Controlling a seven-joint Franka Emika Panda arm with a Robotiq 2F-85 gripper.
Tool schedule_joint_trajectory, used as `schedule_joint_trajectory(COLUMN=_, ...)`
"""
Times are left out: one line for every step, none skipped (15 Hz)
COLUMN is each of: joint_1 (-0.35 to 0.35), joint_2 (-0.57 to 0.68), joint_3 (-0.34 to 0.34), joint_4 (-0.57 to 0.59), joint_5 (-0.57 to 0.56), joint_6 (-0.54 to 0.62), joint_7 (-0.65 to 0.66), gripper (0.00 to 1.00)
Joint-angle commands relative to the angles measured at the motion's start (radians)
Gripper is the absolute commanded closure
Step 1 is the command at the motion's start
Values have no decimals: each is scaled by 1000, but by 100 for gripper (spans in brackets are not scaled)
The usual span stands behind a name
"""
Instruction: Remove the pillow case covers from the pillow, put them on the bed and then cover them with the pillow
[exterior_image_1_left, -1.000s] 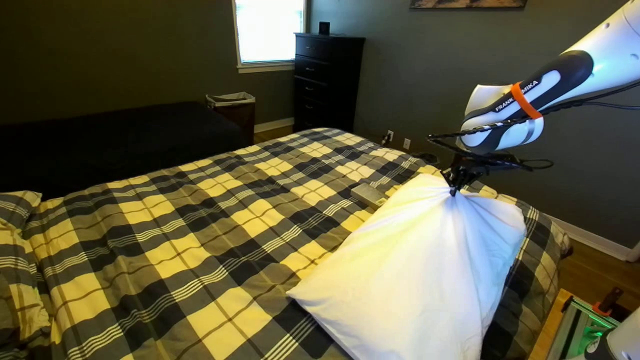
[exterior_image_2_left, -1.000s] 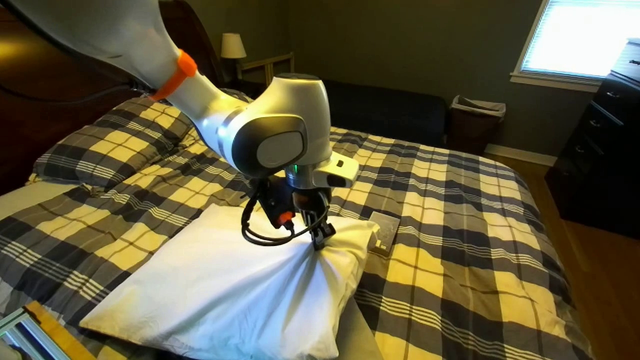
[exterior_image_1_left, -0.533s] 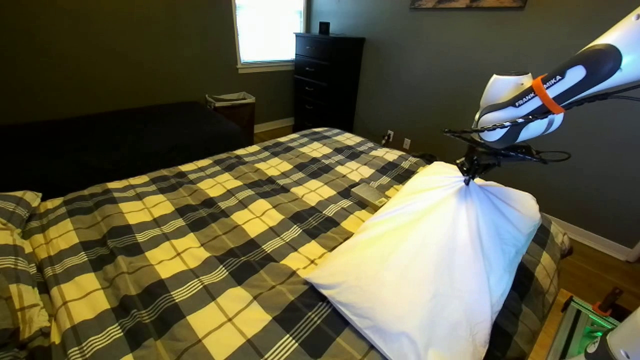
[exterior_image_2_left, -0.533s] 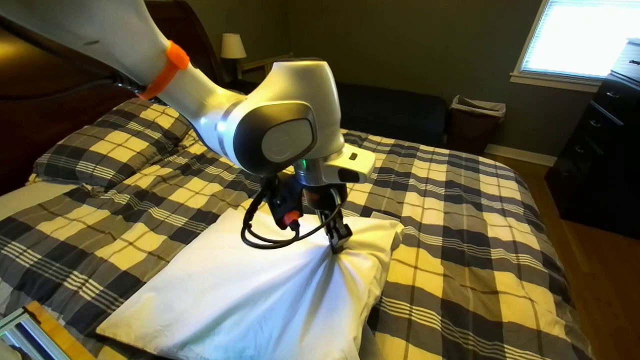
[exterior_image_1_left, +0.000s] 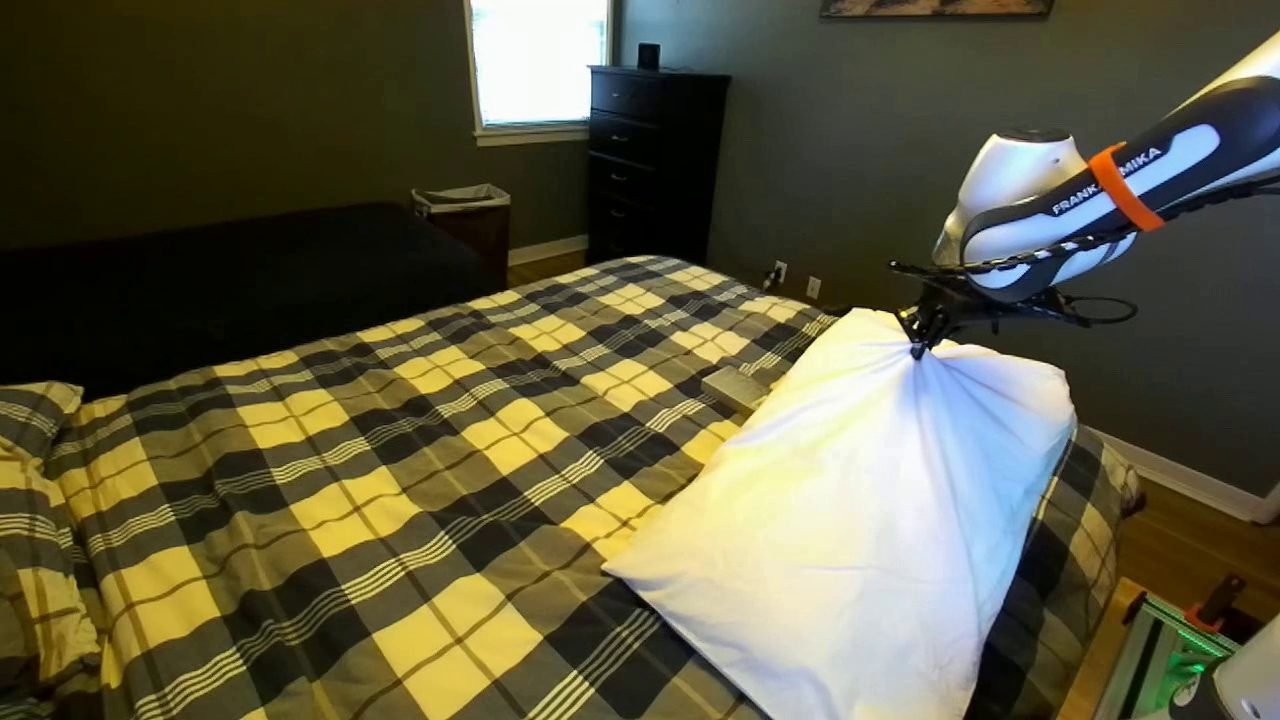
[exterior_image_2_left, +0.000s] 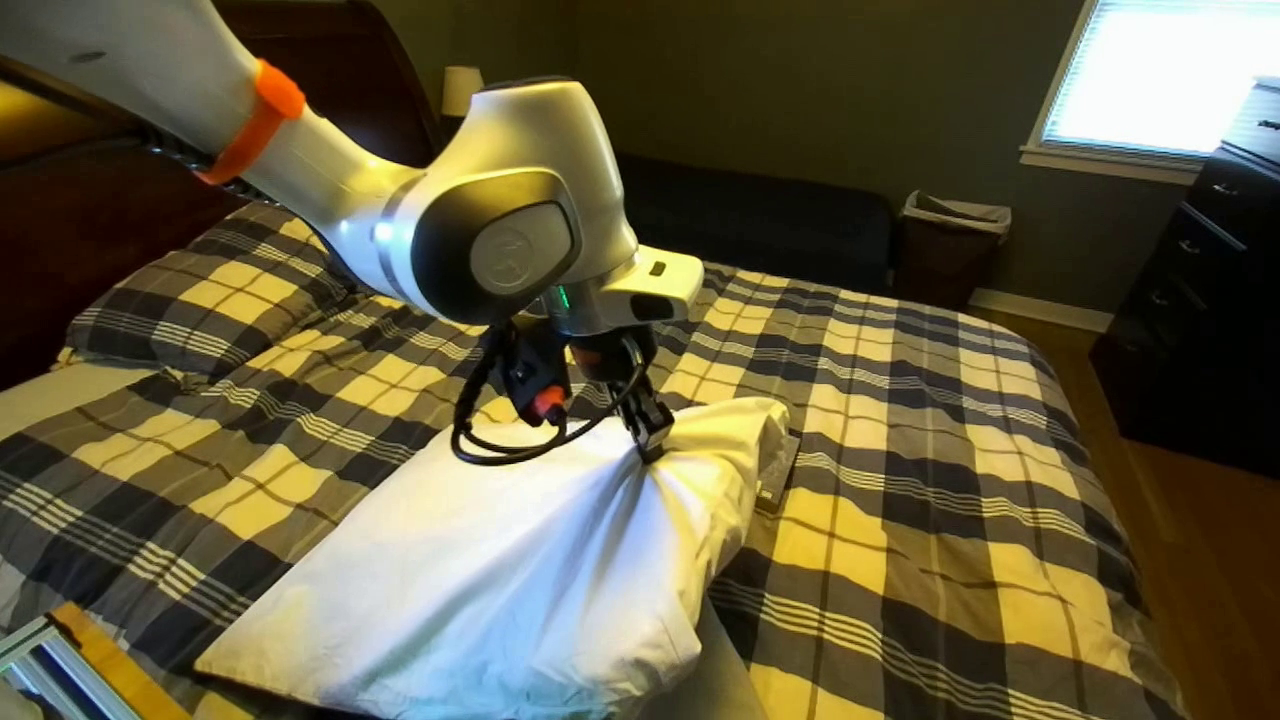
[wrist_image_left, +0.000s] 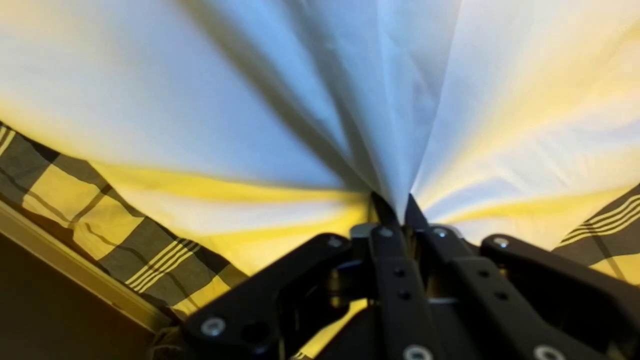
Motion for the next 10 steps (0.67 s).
schedule_joint_trajectory(joint_1=-20, joint_2=-90, joint_3=46, joint_4=-62, joint_5=-73, joint_6=26, joint_7=79, gripper=98)
schedule_joint_trajectory(joint_1=-25, joint_2=-108, joint_3=59, joint_4=-74, joint_5=-99, joint_6=28, joint_7=100, gripper=98)
schedule_joint_trajectory(joint_1=-34, joint_2=-122, joint_3=73, joint_4=-82, joint_5=-129, joint_6=29, joint_7=124, gripper=98)
schedule_joint_trajectory(joint_1=-40, joint_2=-138, joint_3=85, joint_4=-91, joint_5=-147, joint_6=28, joint_7=140, gripper=98)
schedule_joint_trajectory(joint_1=-49, joint_2=-155, joint_3=99, joint_4=-96, joint_5=-168, joint_6=25, joint_7=162, gripper=98)
schedule_joint_trajectory(joint_1=-56, joint_2=-173, joint_3=111, joint_4=-111, joint_5=-184, joint_6=35, joint_7=168, gripper=98)
schedule_joint_trajectory(joint_1=-65, joint_2=-190, joint_3=127, joint_4=-120, joint_5=-204, joint_6=33, joint_7=187, gripper=98)
schedule_joint_trajectory(joint_1=-77, joint_2=-205, joint_3=142, joint_4=-127, joint_5=-224, joint_6=32, joint_7=206, gripper=98)
schedule_joint_trajectory(joint_1=-87, joint_2=-217, joint_3=150, joint_4=-131, joint_5=-231, joint_6=32, joint_7=217, gripper=98)
schedule_joint_trajectory(joint_1=-119, joint_2=-223, joint_3=164, joint_4=-128, joint_5=-272, joint_6=39, joint_7=256, gripper=98)
